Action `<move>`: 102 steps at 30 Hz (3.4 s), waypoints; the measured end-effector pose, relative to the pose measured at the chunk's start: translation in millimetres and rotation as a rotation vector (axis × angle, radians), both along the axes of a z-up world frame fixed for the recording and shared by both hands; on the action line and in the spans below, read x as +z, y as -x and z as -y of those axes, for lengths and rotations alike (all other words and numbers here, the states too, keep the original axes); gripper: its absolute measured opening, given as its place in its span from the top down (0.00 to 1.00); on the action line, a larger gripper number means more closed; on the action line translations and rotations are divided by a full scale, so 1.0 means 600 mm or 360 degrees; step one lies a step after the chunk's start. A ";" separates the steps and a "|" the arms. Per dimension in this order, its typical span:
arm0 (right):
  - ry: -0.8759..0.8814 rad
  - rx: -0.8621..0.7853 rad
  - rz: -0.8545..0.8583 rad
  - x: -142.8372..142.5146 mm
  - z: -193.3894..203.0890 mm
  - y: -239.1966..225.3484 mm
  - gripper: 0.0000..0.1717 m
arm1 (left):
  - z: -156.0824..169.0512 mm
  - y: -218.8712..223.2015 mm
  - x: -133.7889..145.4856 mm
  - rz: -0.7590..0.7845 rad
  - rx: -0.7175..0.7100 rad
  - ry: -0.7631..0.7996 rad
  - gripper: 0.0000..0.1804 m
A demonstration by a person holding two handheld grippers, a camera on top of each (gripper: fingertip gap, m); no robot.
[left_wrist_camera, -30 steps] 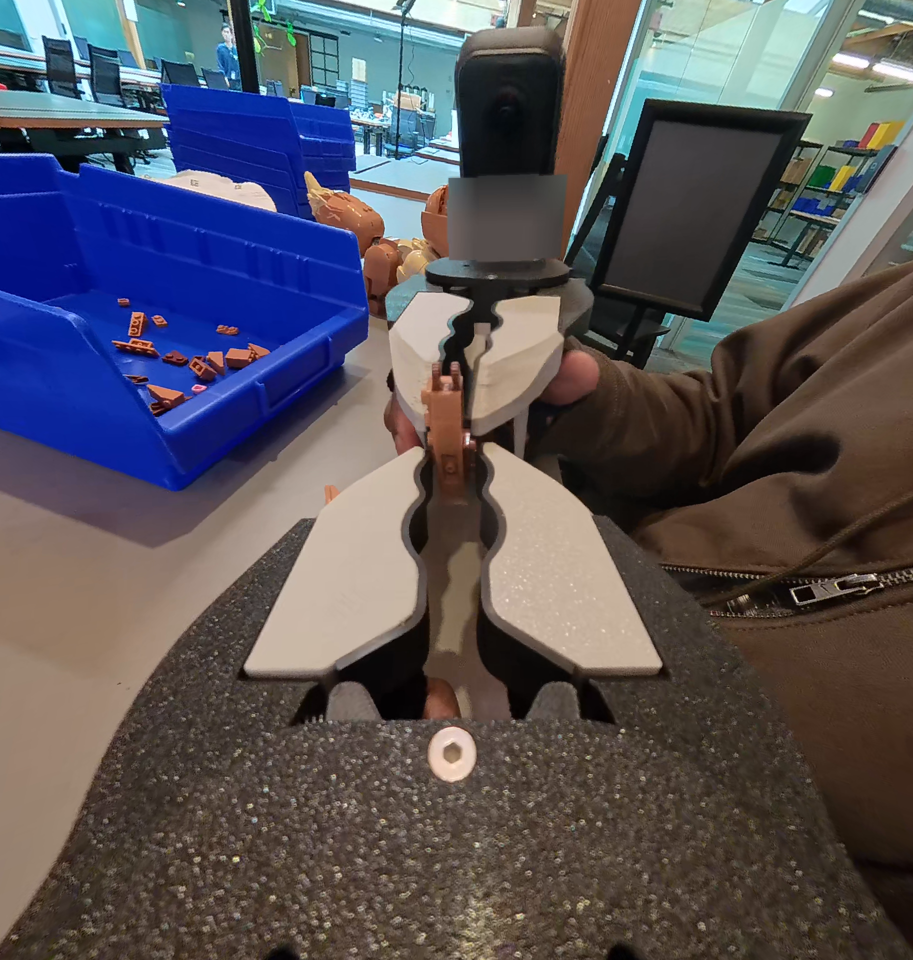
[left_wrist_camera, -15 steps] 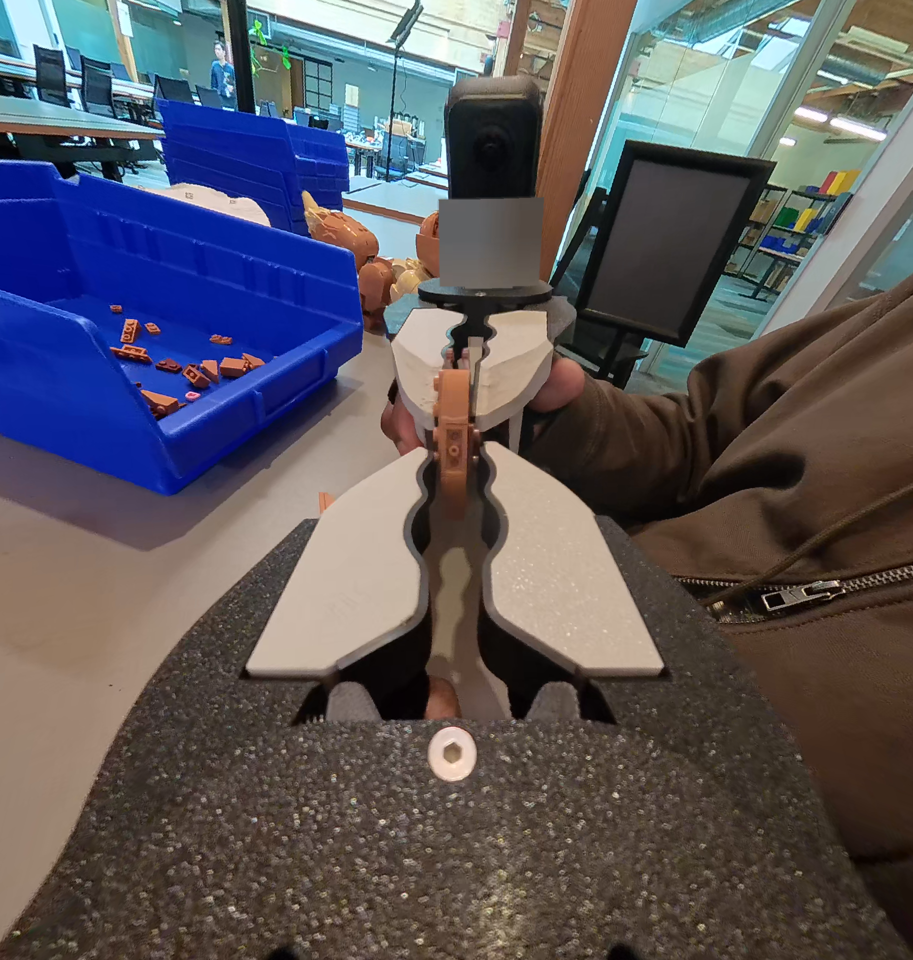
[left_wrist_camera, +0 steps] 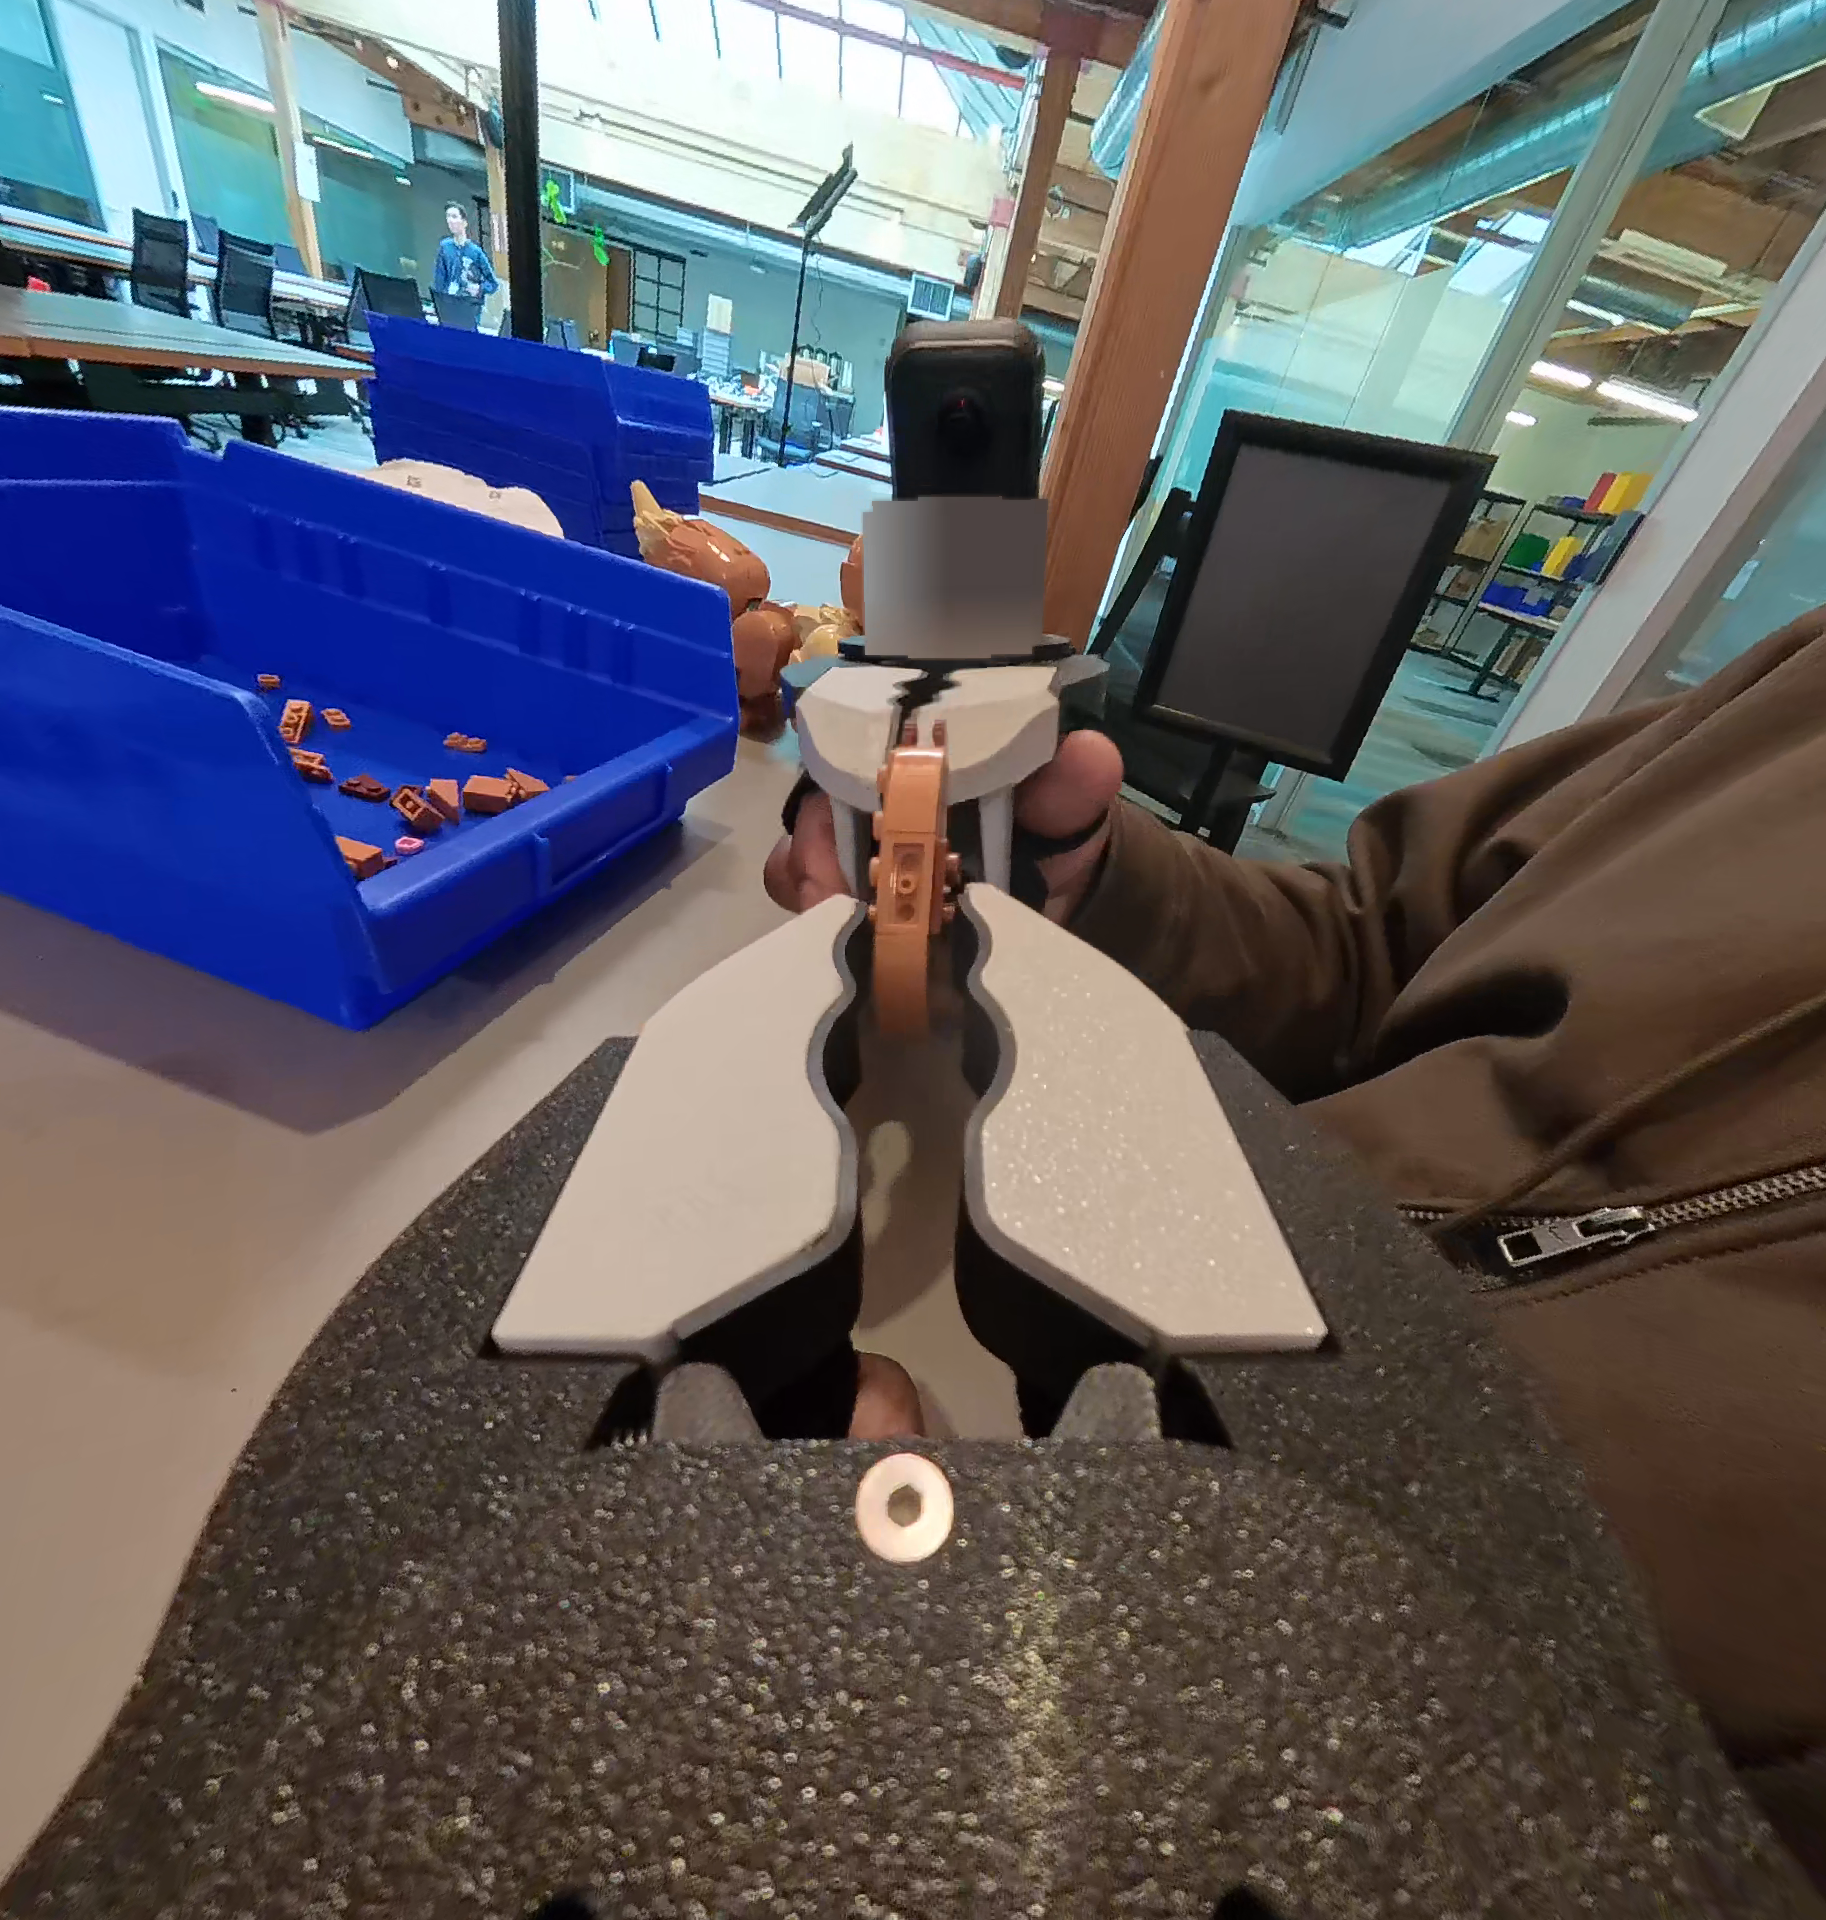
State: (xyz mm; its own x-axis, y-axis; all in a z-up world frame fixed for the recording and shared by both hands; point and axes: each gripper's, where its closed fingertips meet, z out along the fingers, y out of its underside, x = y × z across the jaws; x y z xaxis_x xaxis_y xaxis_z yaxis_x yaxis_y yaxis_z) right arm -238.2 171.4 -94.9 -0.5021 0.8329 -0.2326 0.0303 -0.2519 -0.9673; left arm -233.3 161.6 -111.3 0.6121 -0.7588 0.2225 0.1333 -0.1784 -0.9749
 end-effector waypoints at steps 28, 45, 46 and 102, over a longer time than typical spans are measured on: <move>-0.0046 0.0107 0.0096 -0.016 0.018 0.001 0.94 | 0.002 -0.021 -0.038 -0.0213 -0.0035 0.0088 0.92; 0.0014 0.0055 0.0016 -0.003 0.017 0.006 0.90 | -0.002 -0.010 -0.007 -0.0026 -0.0009 0.0006 0.96; 0.0015 0.0053 0.0015 -0.003 0.016 0.006 0.91 | -0.001 -0.011 -0.007 -0.0025 -0.0014 0.0006 0.96; -0.0171 -0.0568 0.0080 -0.010 -0.155 -0.046 1.00 | -0.026 0.049 -0.020 0.0038 0.0262 0.0154 0.95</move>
